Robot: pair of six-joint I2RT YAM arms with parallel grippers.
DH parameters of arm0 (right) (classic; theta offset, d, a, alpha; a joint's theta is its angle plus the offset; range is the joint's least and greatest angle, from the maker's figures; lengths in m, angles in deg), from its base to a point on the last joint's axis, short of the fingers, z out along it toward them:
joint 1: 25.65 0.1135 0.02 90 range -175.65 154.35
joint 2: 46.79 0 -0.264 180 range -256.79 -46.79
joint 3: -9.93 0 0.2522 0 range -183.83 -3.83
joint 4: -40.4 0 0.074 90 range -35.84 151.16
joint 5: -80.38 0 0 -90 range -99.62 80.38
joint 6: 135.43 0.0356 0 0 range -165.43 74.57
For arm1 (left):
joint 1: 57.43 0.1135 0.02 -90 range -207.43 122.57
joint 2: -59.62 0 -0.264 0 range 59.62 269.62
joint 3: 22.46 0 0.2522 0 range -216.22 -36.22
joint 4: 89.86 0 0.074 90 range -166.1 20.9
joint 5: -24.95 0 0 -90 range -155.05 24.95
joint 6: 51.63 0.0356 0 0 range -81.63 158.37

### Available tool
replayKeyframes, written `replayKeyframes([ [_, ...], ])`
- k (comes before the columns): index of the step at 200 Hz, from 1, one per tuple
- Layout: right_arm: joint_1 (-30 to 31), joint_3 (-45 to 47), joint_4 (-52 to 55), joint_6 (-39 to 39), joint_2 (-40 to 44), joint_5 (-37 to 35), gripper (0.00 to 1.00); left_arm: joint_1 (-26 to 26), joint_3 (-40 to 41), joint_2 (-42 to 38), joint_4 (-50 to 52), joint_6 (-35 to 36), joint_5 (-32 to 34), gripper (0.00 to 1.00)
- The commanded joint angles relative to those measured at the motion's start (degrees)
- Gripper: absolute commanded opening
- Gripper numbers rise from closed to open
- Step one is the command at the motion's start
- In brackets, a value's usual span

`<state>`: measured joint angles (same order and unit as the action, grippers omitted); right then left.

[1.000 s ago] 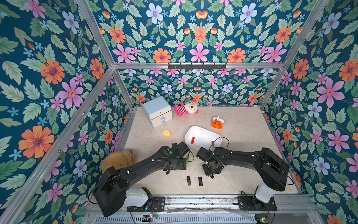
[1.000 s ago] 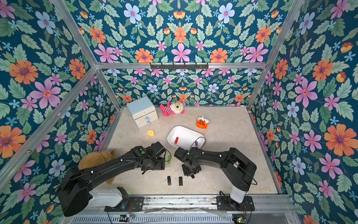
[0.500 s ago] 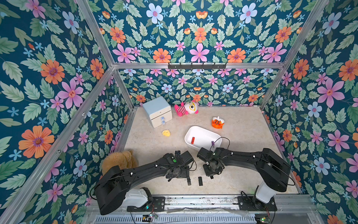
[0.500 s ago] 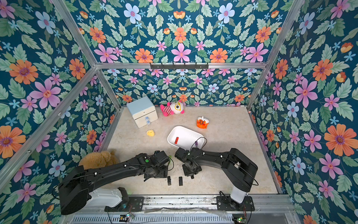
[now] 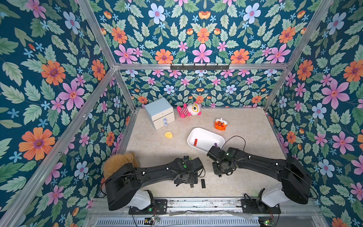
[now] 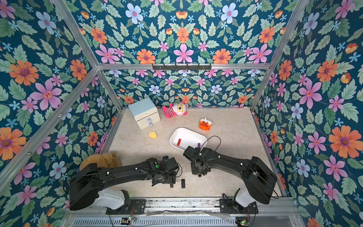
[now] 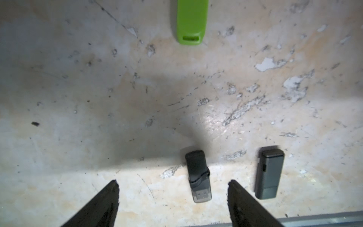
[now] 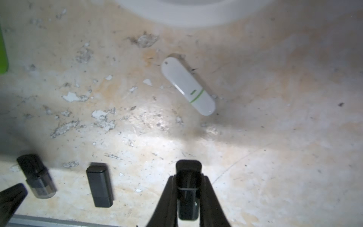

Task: Put the usb flash drive into the storage box
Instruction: Pick up the USB flash from the center of the board.

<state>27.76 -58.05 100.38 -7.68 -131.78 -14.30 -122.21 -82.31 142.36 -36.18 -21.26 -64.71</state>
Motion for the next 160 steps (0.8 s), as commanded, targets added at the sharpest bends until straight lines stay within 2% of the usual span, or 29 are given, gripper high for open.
replayKeyframes([
  [1, -2.45, 0.65, 3.49, 0.75, 3.08, -2.35, 0.0, -0.43, 0.22, 1.05, -2.42, -1.07, -1.06, 0.88],
  [39, -6.55, 0.63, 6.05, -1.18, 7.83, -3.12, 0.0, -1.31, -0.32, 2.98, -3.41, -1.45, -1.37, 0.82],
  [95, -7.57, 0.12, 6.61, -2.16, 8.17, -3.4, 0.0, -2.49, -0.94, 6.29, -2.92, -1.89, -2.1, 0.63],
  [133, -7.87, -1.14, 6.92, -2.75, 8.42, -3.49, 0.0, -2.7, -1.26, 6.73, -2.0, -1.96, -1.57, 0.46],
  [160, -8.51, -3.13, 7.38, -4.04, 7.83, -3.51, 0.0, -2.77, -0.84, 7.59, -1.95, -2.02, -1.97, 0.38],
])
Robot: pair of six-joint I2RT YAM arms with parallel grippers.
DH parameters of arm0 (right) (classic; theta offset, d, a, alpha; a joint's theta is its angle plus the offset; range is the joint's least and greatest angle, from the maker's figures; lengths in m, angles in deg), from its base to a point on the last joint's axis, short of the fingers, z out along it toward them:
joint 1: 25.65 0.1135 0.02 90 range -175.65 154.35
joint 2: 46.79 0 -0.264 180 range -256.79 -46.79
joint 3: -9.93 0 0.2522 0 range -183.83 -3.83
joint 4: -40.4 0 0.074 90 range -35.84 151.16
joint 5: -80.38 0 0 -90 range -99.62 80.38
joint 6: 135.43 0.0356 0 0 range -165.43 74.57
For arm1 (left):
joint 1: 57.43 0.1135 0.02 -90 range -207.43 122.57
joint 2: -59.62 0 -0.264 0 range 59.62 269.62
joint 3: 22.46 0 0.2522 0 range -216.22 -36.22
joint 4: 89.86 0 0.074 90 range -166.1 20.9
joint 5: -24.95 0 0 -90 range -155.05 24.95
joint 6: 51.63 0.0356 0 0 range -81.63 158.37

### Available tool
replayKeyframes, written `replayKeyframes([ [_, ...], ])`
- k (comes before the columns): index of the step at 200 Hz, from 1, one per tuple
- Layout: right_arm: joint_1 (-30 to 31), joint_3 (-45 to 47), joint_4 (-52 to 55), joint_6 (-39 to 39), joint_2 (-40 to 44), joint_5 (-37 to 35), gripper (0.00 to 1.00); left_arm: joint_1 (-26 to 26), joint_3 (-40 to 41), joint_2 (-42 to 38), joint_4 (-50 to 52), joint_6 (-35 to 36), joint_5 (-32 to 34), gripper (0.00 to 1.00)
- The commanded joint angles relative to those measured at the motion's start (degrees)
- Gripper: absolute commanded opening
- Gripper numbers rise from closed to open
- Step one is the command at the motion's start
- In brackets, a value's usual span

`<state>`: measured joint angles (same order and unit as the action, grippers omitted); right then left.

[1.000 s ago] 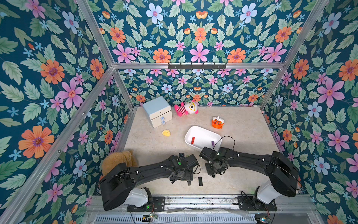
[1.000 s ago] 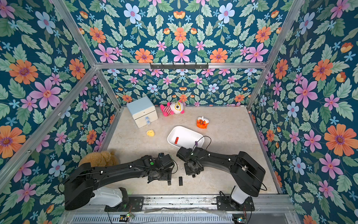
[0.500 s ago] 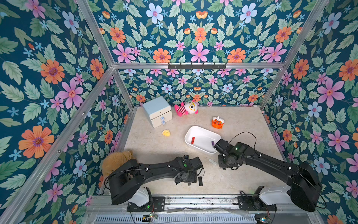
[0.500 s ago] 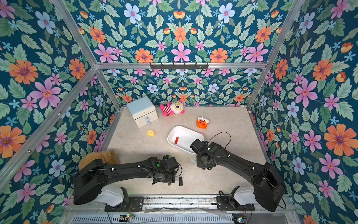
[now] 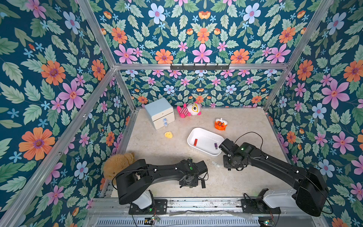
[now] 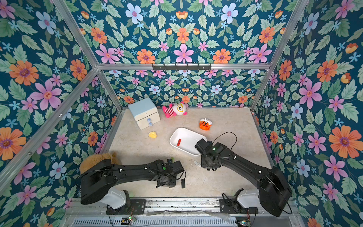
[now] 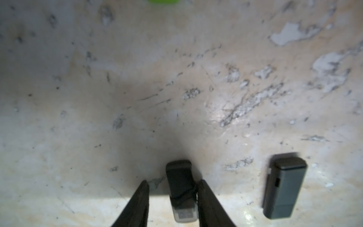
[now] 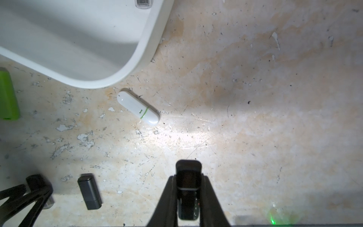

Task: Put the usb flash drive into the storage box
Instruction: Pick up the USB flash from the center of the board, then place the USB flash in the storage box.

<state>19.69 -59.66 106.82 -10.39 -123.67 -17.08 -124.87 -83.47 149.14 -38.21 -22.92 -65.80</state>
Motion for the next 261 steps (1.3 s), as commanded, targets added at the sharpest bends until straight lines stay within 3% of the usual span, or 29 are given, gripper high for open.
replayKeyframes([
  [1, -0.44, -1.63, 0.94, -1.36, -0.33, -0.72, 0.0, -0.08, 0.36, 0.87, 0.08, -0.38, -0.9, 0.38],
  [59, -2.74, -8.48, 0.01, -5.24, -3.79, 0.06, 0.0, -0.06, 1.08, 1.19, -0.27, -0.49, -0.92, 0.23],
  [121, -4.18, -20.13, -1.88, -10.35, -14.99, 1.5, 0.0, -0.11, 0.52, 2.02, -0.6, -0.42, -0.99, 0.0],
  [173, -5.65, -29.69, -2.4, -13.83, -26.39, 2.45, 0.0, 0.53, -7.03, 1.77, 6.92, 0.64, 1.97, 0.0],
  [261, -7.94, -41.33, -2.46, -17.8, -39.39, 3.26, 0.0, 11.29, -16.34, -5.7, 22.22, 4.26, 5.83, 0.0],
])
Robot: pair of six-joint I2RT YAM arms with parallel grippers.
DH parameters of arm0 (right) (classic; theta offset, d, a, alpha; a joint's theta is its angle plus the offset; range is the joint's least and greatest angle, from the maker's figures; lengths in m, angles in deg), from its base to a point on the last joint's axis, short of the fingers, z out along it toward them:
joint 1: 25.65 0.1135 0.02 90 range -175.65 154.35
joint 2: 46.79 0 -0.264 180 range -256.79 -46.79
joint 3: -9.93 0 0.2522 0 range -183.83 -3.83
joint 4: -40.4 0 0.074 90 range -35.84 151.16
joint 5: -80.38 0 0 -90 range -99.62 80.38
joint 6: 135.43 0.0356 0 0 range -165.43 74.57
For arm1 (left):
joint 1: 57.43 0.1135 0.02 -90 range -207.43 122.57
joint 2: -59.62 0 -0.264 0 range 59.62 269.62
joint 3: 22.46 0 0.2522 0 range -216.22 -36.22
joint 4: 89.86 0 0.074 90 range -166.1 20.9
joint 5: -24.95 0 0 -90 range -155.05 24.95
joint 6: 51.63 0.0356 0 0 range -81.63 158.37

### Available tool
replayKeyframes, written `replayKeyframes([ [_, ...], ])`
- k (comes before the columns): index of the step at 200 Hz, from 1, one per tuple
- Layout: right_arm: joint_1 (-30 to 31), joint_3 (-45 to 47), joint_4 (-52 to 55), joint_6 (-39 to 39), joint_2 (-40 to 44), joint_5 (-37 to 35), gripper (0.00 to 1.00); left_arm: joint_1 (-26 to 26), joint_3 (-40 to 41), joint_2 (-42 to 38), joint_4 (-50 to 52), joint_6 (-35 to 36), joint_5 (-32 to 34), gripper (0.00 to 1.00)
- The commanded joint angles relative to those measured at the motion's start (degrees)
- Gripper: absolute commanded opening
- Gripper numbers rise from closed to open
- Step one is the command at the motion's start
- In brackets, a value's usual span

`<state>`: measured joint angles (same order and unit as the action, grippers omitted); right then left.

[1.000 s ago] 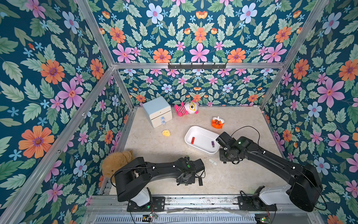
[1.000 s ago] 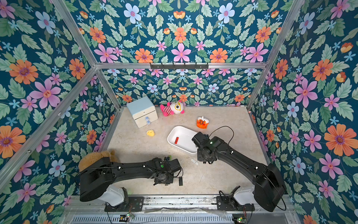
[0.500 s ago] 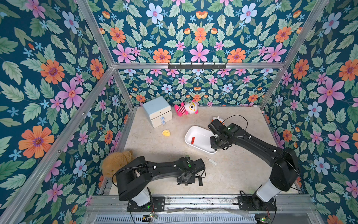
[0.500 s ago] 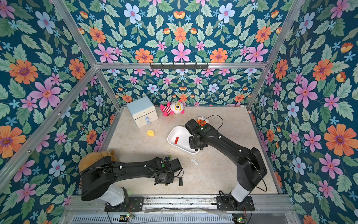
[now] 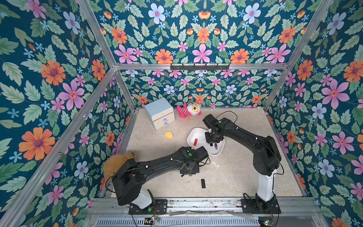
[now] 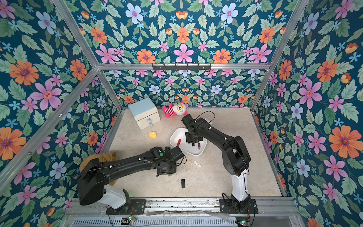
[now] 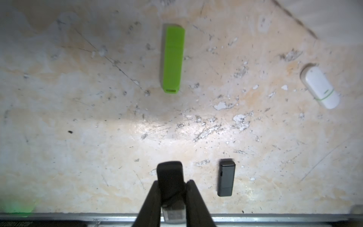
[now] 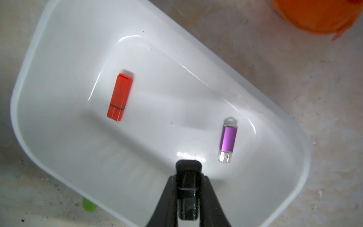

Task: Put the usb flash drive into the storage box
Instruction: Place the USB flash in the storage box.

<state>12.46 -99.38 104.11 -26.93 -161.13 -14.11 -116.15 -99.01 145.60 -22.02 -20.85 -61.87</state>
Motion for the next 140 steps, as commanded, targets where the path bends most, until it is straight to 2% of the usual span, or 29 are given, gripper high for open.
replayKeyframes([
  [1, -0.73, -1.68, 0.24, -1.31, -2.02, 0.24, 0.0, 2.74, -0.82, -2.23, 6.12, 2.23, 1.91, 0.0],
  [51, -1.43, -3.32, -0.29, -2.24, -6.39, -0.66, 0.0, 8.13, -2.27, -5.84, 10.24, 5.14, 3.58, 0.0],
  [140, -1.42, 0.63, -3.93, -1.46, -7.88, -3.34, 0.0, 8.8, 0.12, -7.9, 9.19, 5.67, 3.03, 0.0],
])
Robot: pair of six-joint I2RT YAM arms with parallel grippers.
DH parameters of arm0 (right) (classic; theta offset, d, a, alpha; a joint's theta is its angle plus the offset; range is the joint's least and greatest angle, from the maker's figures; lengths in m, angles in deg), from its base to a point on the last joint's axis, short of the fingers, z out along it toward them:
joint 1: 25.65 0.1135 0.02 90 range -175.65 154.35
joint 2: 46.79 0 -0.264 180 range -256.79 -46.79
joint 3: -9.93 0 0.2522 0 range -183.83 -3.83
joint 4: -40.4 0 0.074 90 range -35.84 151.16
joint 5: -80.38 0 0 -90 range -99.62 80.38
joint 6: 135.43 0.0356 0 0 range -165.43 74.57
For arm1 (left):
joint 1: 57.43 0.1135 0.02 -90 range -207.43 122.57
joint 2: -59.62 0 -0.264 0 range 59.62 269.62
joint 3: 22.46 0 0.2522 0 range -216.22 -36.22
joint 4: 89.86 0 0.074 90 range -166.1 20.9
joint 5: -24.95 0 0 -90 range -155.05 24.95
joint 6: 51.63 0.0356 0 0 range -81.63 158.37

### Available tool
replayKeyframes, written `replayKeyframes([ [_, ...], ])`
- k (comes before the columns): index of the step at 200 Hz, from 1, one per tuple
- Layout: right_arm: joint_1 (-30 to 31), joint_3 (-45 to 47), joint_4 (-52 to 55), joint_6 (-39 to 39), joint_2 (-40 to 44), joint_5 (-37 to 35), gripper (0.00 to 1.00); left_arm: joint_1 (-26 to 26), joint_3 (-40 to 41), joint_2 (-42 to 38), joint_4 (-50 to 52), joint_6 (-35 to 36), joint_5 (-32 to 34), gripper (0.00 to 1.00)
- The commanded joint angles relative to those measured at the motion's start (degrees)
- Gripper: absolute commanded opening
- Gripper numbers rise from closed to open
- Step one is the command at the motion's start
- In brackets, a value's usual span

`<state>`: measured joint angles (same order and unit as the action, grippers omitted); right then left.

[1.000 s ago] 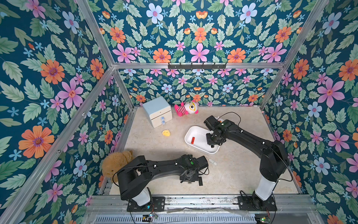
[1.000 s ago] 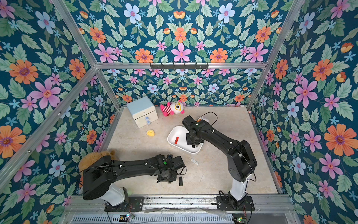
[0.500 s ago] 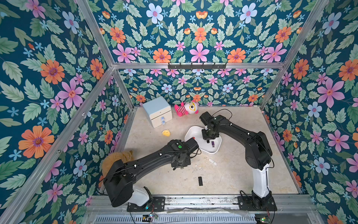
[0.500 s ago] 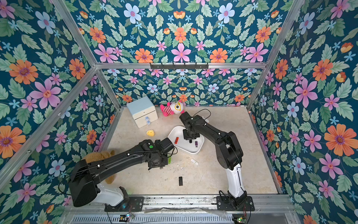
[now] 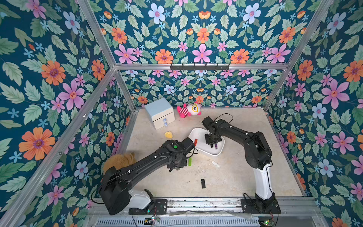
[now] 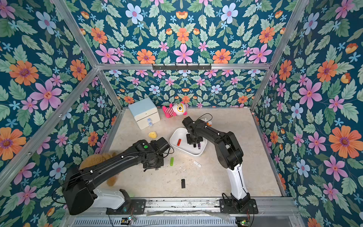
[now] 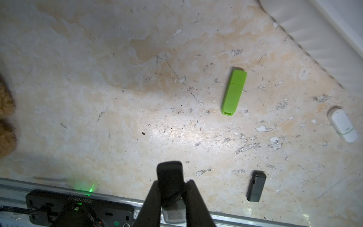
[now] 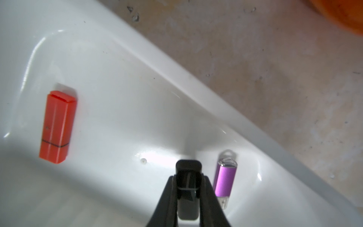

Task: Put the usb flash drive into the storage box
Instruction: Place the USB flash in the storage box.

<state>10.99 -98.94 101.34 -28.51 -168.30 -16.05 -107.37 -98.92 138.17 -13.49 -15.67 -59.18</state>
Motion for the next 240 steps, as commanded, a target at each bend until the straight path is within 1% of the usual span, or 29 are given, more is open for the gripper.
replayKeyframes([
  [1, 0.07, 0.19, -1.14, 0.12, -0.77, -1.39, 0.0, 0.01, 0.03, -0.48, 0.67, 0.5, 0.4, 0.0],
  [87, 0.01, 0.63, -1.17, -0.58, -3.14, -1.86, 0.0, 0.12, 0.09, -1.29, 0.83, 0.21, 1.02, 0.0],
  [96, 0.01, 0.63, -1.14, -0.57, -3.2, -1.9, 0.09, 0.26, -0.42, -0.98, 0.93, 0.56, 1.16, 0.0],
  [107, 0.09, 0.63, -1.01, -0.62, -3.2, -1.91, 0.18, 0.47, -1.22, -0.43, 1.14, 1.08, 1.22, 0.0],
  [156, 0.1, 0.54, -0.78, -0.4, -3.12, -2.0, 0.36, 1.58, -4.21, 0.94, 1.65, 3.16, 2.04, 0.0],
  [174, 0.11, 0.46, -0.79, -0.23, -2.43, -2.08, 0.39, 2.16, -5.68, 1.47, 1.7, 4.09, 2.3, 0.0],
  [194, 0.17, 0.57, -1.1, -0.02, -0.47, -2.37, 0.39, 3.36, -8.56, 2.9, 2.03, 6.15, 2.68, 0.0],
  [216, 0.7, 1.89, -2.37, 0.36, 4.97, -3.9, 0.41, 4.72, -12.71, 5.09, 2.94, 9.01, 3.25, 0.0],
  [240, 0.7, 1.68, 0.47, 2.0, 11.13, -5.27, 0.43, 6.39, -17.23, 7.7, 3.6, 13.04, 3.11, 0.0],
])
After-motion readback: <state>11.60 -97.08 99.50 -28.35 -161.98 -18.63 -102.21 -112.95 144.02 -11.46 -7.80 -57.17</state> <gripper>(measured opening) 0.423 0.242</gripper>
